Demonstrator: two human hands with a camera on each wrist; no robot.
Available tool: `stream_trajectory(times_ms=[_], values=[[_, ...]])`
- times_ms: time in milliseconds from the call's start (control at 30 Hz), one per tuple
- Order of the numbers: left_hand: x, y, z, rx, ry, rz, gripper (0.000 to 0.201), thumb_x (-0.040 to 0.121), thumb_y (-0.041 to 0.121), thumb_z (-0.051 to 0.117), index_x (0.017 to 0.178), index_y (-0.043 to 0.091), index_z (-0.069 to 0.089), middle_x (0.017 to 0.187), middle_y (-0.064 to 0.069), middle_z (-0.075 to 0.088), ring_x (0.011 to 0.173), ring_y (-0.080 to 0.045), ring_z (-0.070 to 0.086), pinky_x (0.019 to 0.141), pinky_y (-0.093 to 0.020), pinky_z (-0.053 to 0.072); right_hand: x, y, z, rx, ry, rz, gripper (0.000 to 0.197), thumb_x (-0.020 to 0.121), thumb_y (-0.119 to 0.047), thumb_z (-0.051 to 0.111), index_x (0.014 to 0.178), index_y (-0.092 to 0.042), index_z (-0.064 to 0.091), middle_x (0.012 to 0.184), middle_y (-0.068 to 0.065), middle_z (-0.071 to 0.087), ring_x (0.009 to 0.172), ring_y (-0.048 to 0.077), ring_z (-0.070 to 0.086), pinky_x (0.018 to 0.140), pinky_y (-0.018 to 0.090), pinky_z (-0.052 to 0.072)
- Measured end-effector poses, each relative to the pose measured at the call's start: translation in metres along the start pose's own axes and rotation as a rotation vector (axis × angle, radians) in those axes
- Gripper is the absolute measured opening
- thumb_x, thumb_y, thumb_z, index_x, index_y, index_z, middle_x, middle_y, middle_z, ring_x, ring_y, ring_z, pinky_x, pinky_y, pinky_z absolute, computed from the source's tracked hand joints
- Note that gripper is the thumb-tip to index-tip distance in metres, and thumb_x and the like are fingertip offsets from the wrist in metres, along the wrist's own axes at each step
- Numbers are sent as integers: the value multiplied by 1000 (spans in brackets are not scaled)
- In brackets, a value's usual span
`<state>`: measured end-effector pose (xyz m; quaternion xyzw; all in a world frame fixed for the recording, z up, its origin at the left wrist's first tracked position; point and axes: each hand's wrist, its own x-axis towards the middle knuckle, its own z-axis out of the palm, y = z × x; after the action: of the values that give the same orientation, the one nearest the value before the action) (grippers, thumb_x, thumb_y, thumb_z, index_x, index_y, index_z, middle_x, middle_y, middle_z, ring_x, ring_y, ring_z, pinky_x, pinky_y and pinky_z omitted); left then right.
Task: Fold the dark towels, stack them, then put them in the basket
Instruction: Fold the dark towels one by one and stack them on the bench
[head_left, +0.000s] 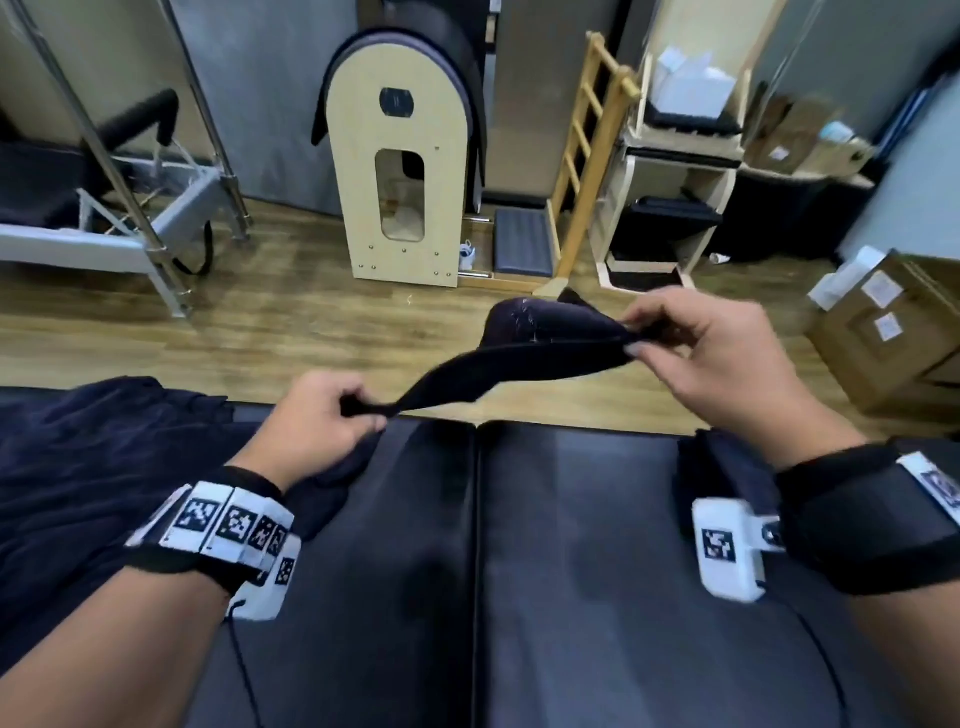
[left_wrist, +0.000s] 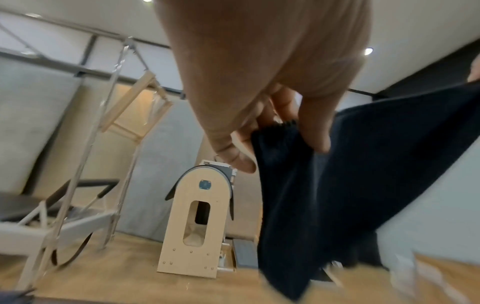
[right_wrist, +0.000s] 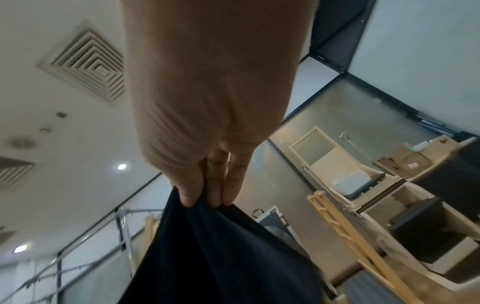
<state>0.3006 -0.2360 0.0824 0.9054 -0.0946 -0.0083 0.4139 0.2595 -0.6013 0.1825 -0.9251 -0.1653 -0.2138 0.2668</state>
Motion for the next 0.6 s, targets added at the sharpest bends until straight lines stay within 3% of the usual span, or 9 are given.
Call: stream_trajectory(times_ms=[100, 200, 333, 400, 467, 600], values=[[-47, -27, 28, 288, -228, 100, 30, 73, 16, 81, 63, 31, 58, 72, 11, 65, 73, -8, 63, 68, -27, 49, -80, -5, 13, -24, -163, 4, 38, 72, 2, 84, 106, -15, 76, 92, -12, 72, 86, -12, 62, 83, 0, 42], [-105, -58, 68, 599, -495, 77, 8, 79, 29, 68, 82, 27, 61, 96, 9, 64, 97, -17, 61, 84, -32, 47, -175, 6, 48, -64, -371, 45, 45, 67, 0, 85, 103, -23, 73, 95, -13, 72, 85, 0, 66, 83, 11, 48], [-179, -91, 107, 741, -821, -49, 18, 83, 33, 64, 99, 25, 62, 116, 2, 59, 114, -23, 56, 93, -36, 45, -289, 20, 102, -84, -654, 246, 34, 75, -12, 74, 101, -32, 65, 97, -17, 69, 93, 11, 67, 81, 20, 49], [-199, -89, 115, 813, -882, -37, 20, 83, 31, 63, 101, 23, 63, 119, 0, 59, 115, -25, 56, 90, -37, 45, -329, 22, 123, -60, -710, 371, 28, 81, -17, 67, 104, -33, 62, 100, -17, 68, 97, 11, 65, 83, 22, 49], [-202, -78, 118, 882, -883, -46, 24, 82, 31, 62, 103, 20, 63, 119, -3, 62, 112, -28, 60, 87, -37, 47, -349, 18, 134, -30, -670, 460, 27, 81, -15, 66, 103, -30, 61, 97, -15, 68, 95, 13, 66, 81, 23, 49], [-180, -43, 132, 917, -863, -42, 41, 82, 48, 65, 107, 16, 64, 117, -9, 65, 107, -31, 65, 82, -36, 49, -369, 6, 137, -6, -579, 594, 23, 81, -9, 67, 98, -22, 59, 88, -14, 66, 89, 18, 65, 75, 27, 49]])
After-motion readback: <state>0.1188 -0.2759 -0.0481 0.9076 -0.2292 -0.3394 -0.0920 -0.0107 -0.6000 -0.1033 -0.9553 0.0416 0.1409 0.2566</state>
